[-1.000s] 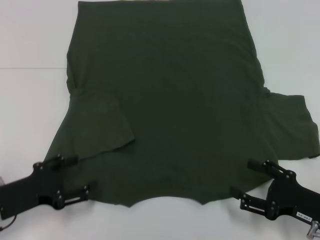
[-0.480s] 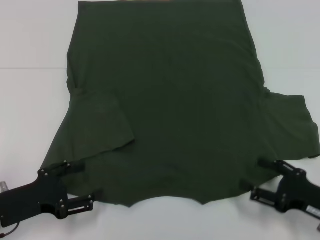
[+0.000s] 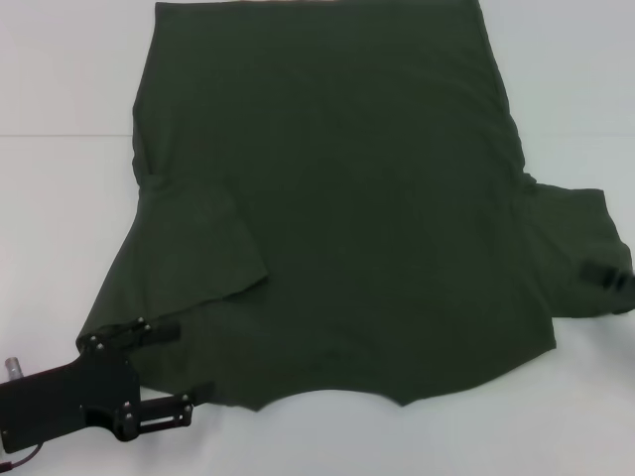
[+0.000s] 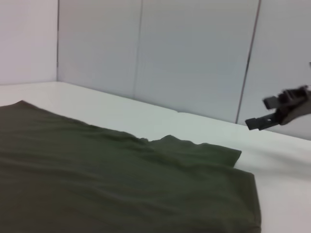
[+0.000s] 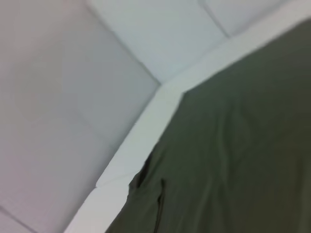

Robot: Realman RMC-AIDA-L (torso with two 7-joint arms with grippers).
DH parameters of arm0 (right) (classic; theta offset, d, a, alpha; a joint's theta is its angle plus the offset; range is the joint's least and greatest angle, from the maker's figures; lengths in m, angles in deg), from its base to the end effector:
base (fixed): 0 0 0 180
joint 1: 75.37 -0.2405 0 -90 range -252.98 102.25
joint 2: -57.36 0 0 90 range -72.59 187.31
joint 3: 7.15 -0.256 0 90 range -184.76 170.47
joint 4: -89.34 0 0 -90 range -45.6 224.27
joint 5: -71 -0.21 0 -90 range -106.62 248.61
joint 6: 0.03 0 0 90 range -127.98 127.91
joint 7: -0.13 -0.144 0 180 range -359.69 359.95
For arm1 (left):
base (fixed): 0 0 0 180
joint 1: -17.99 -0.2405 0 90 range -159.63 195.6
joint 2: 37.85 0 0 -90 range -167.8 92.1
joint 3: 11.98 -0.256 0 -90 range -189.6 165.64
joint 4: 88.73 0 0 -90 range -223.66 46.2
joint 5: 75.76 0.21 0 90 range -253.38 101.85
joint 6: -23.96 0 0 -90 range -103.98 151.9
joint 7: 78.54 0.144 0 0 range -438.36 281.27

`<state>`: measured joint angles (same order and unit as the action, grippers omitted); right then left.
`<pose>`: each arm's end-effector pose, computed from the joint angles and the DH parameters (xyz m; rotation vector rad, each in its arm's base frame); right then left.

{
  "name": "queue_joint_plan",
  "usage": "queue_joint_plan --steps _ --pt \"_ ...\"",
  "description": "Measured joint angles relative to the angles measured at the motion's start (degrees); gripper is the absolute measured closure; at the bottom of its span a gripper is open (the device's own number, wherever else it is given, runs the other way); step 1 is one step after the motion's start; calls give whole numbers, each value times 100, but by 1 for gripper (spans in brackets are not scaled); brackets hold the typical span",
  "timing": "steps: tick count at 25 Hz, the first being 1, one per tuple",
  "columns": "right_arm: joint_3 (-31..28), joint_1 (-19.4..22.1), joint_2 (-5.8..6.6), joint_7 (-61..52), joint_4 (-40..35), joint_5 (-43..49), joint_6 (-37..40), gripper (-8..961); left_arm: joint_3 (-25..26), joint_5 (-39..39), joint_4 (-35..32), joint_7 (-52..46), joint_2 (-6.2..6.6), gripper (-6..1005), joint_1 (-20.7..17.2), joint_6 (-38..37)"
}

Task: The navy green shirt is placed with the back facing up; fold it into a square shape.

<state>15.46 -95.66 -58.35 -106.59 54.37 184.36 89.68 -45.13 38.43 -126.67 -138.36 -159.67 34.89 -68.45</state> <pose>0.3449 0.2879 0.0561 -2.1051 1.4947 0.9785 -0.3210 0.2575 -0.0032 -2.5792 -0.5016 -0.6941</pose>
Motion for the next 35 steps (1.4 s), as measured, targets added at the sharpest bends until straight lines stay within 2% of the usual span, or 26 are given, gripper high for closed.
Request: queue_joint_plan --steps 4,8,11,15,20,24,29,35 --pt "112 -147 369 -1773 -332 516 -56 32 -6 87 -56 64 7 111 8 -108" --pt "113 -376 552 -3122 -908 1384 -108 33 -15 143 -90 78 6 111 20 -131" --pt "113 -627 621 -3755 -1362 2032 -84 33 -49 155 -109 84 4 111 25 -128" --pt "113 -1046 654 -4289 -1677 3109 -63 34 -53 157 -115 145 9 111 15 -123" --pt "234 -1480 603 -4625 -1661 3905 -278 34 -84 157 -115 209 -4 111 12 -99" --pt "505 -1670 584 -4889 -1669 4070 -433 34 -120 157 -113 216 -7 111 17 -95" --pt "553 -1779 546 -4946 -1501 4081 -637 35 -122 156 -110 216 -8 111 24 -90" --pt "627 -1815 596 -4951 -925 4089 -1070 35 -122 156 -108 216 -9 111 23 -89"
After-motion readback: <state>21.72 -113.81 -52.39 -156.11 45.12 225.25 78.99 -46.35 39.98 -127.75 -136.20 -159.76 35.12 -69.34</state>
